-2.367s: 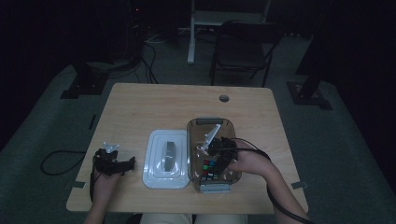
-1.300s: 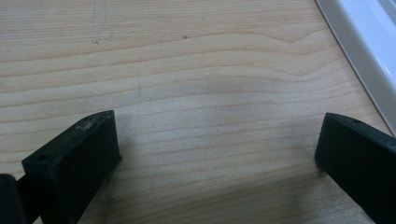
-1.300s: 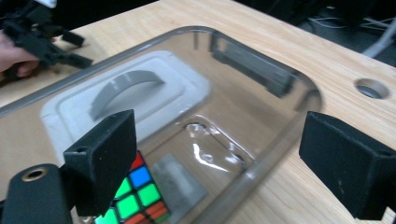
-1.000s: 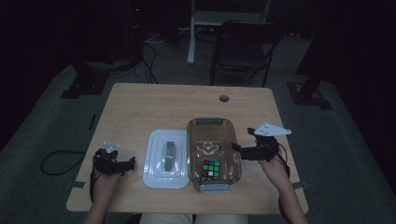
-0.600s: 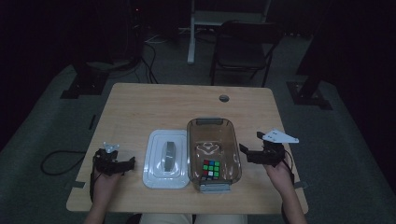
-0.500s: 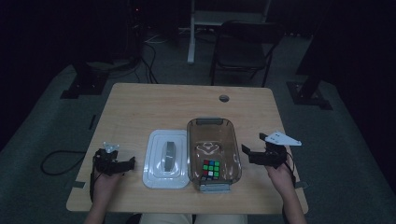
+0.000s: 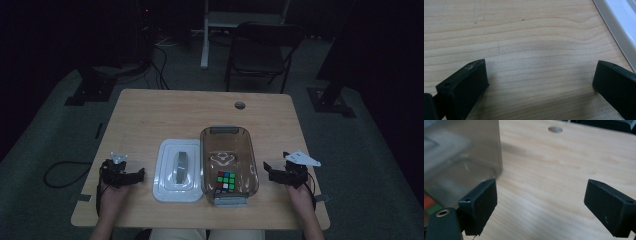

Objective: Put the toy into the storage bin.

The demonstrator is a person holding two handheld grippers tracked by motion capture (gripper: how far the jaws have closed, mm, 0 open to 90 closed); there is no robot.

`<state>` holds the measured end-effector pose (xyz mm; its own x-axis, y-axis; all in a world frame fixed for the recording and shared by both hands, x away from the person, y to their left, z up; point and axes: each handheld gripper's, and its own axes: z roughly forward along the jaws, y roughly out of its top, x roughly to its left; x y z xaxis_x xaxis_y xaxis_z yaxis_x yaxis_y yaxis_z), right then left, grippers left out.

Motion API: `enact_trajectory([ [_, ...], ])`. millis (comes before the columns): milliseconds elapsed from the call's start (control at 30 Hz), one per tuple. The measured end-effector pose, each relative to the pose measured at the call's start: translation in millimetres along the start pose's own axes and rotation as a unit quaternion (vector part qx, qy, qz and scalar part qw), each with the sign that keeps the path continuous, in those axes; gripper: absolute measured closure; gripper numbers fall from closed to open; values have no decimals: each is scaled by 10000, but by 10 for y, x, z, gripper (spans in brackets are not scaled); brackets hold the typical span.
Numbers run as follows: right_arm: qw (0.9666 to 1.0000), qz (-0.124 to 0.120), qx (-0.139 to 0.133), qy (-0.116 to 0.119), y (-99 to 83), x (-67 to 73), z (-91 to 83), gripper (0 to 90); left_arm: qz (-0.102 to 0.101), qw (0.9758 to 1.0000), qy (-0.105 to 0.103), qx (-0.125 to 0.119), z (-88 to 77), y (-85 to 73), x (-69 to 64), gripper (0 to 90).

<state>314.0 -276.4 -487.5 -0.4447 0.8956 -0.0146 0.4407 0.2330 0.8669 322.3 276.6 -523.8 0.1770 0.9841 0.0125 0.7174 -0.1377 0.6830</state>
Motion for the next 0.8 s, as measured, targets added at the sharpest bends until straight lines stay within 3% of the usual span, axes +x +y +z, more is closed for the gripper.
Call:
enact_trajectory([
  [233, 9989, 113, 435, -109, -281, 49, 166, 114, -2, 10000, 0, -1, 0, 0, 0, 5],
  [467, 9969, 97, 647, -431, -301, 70, 211, 129, -2, 10000, -1, -1, 0, 0, 0, 5],
  [667, 9959, 178, 801, -385, -297, 47, 236, 131, 11, 10000, -13, -2, -2, -3, 0, 5],
  [800, 9925, 230, 1174, -238, -293, 36, 291, 128, 10, 10000, -13, -1, -2, -3, 0, 5],
])
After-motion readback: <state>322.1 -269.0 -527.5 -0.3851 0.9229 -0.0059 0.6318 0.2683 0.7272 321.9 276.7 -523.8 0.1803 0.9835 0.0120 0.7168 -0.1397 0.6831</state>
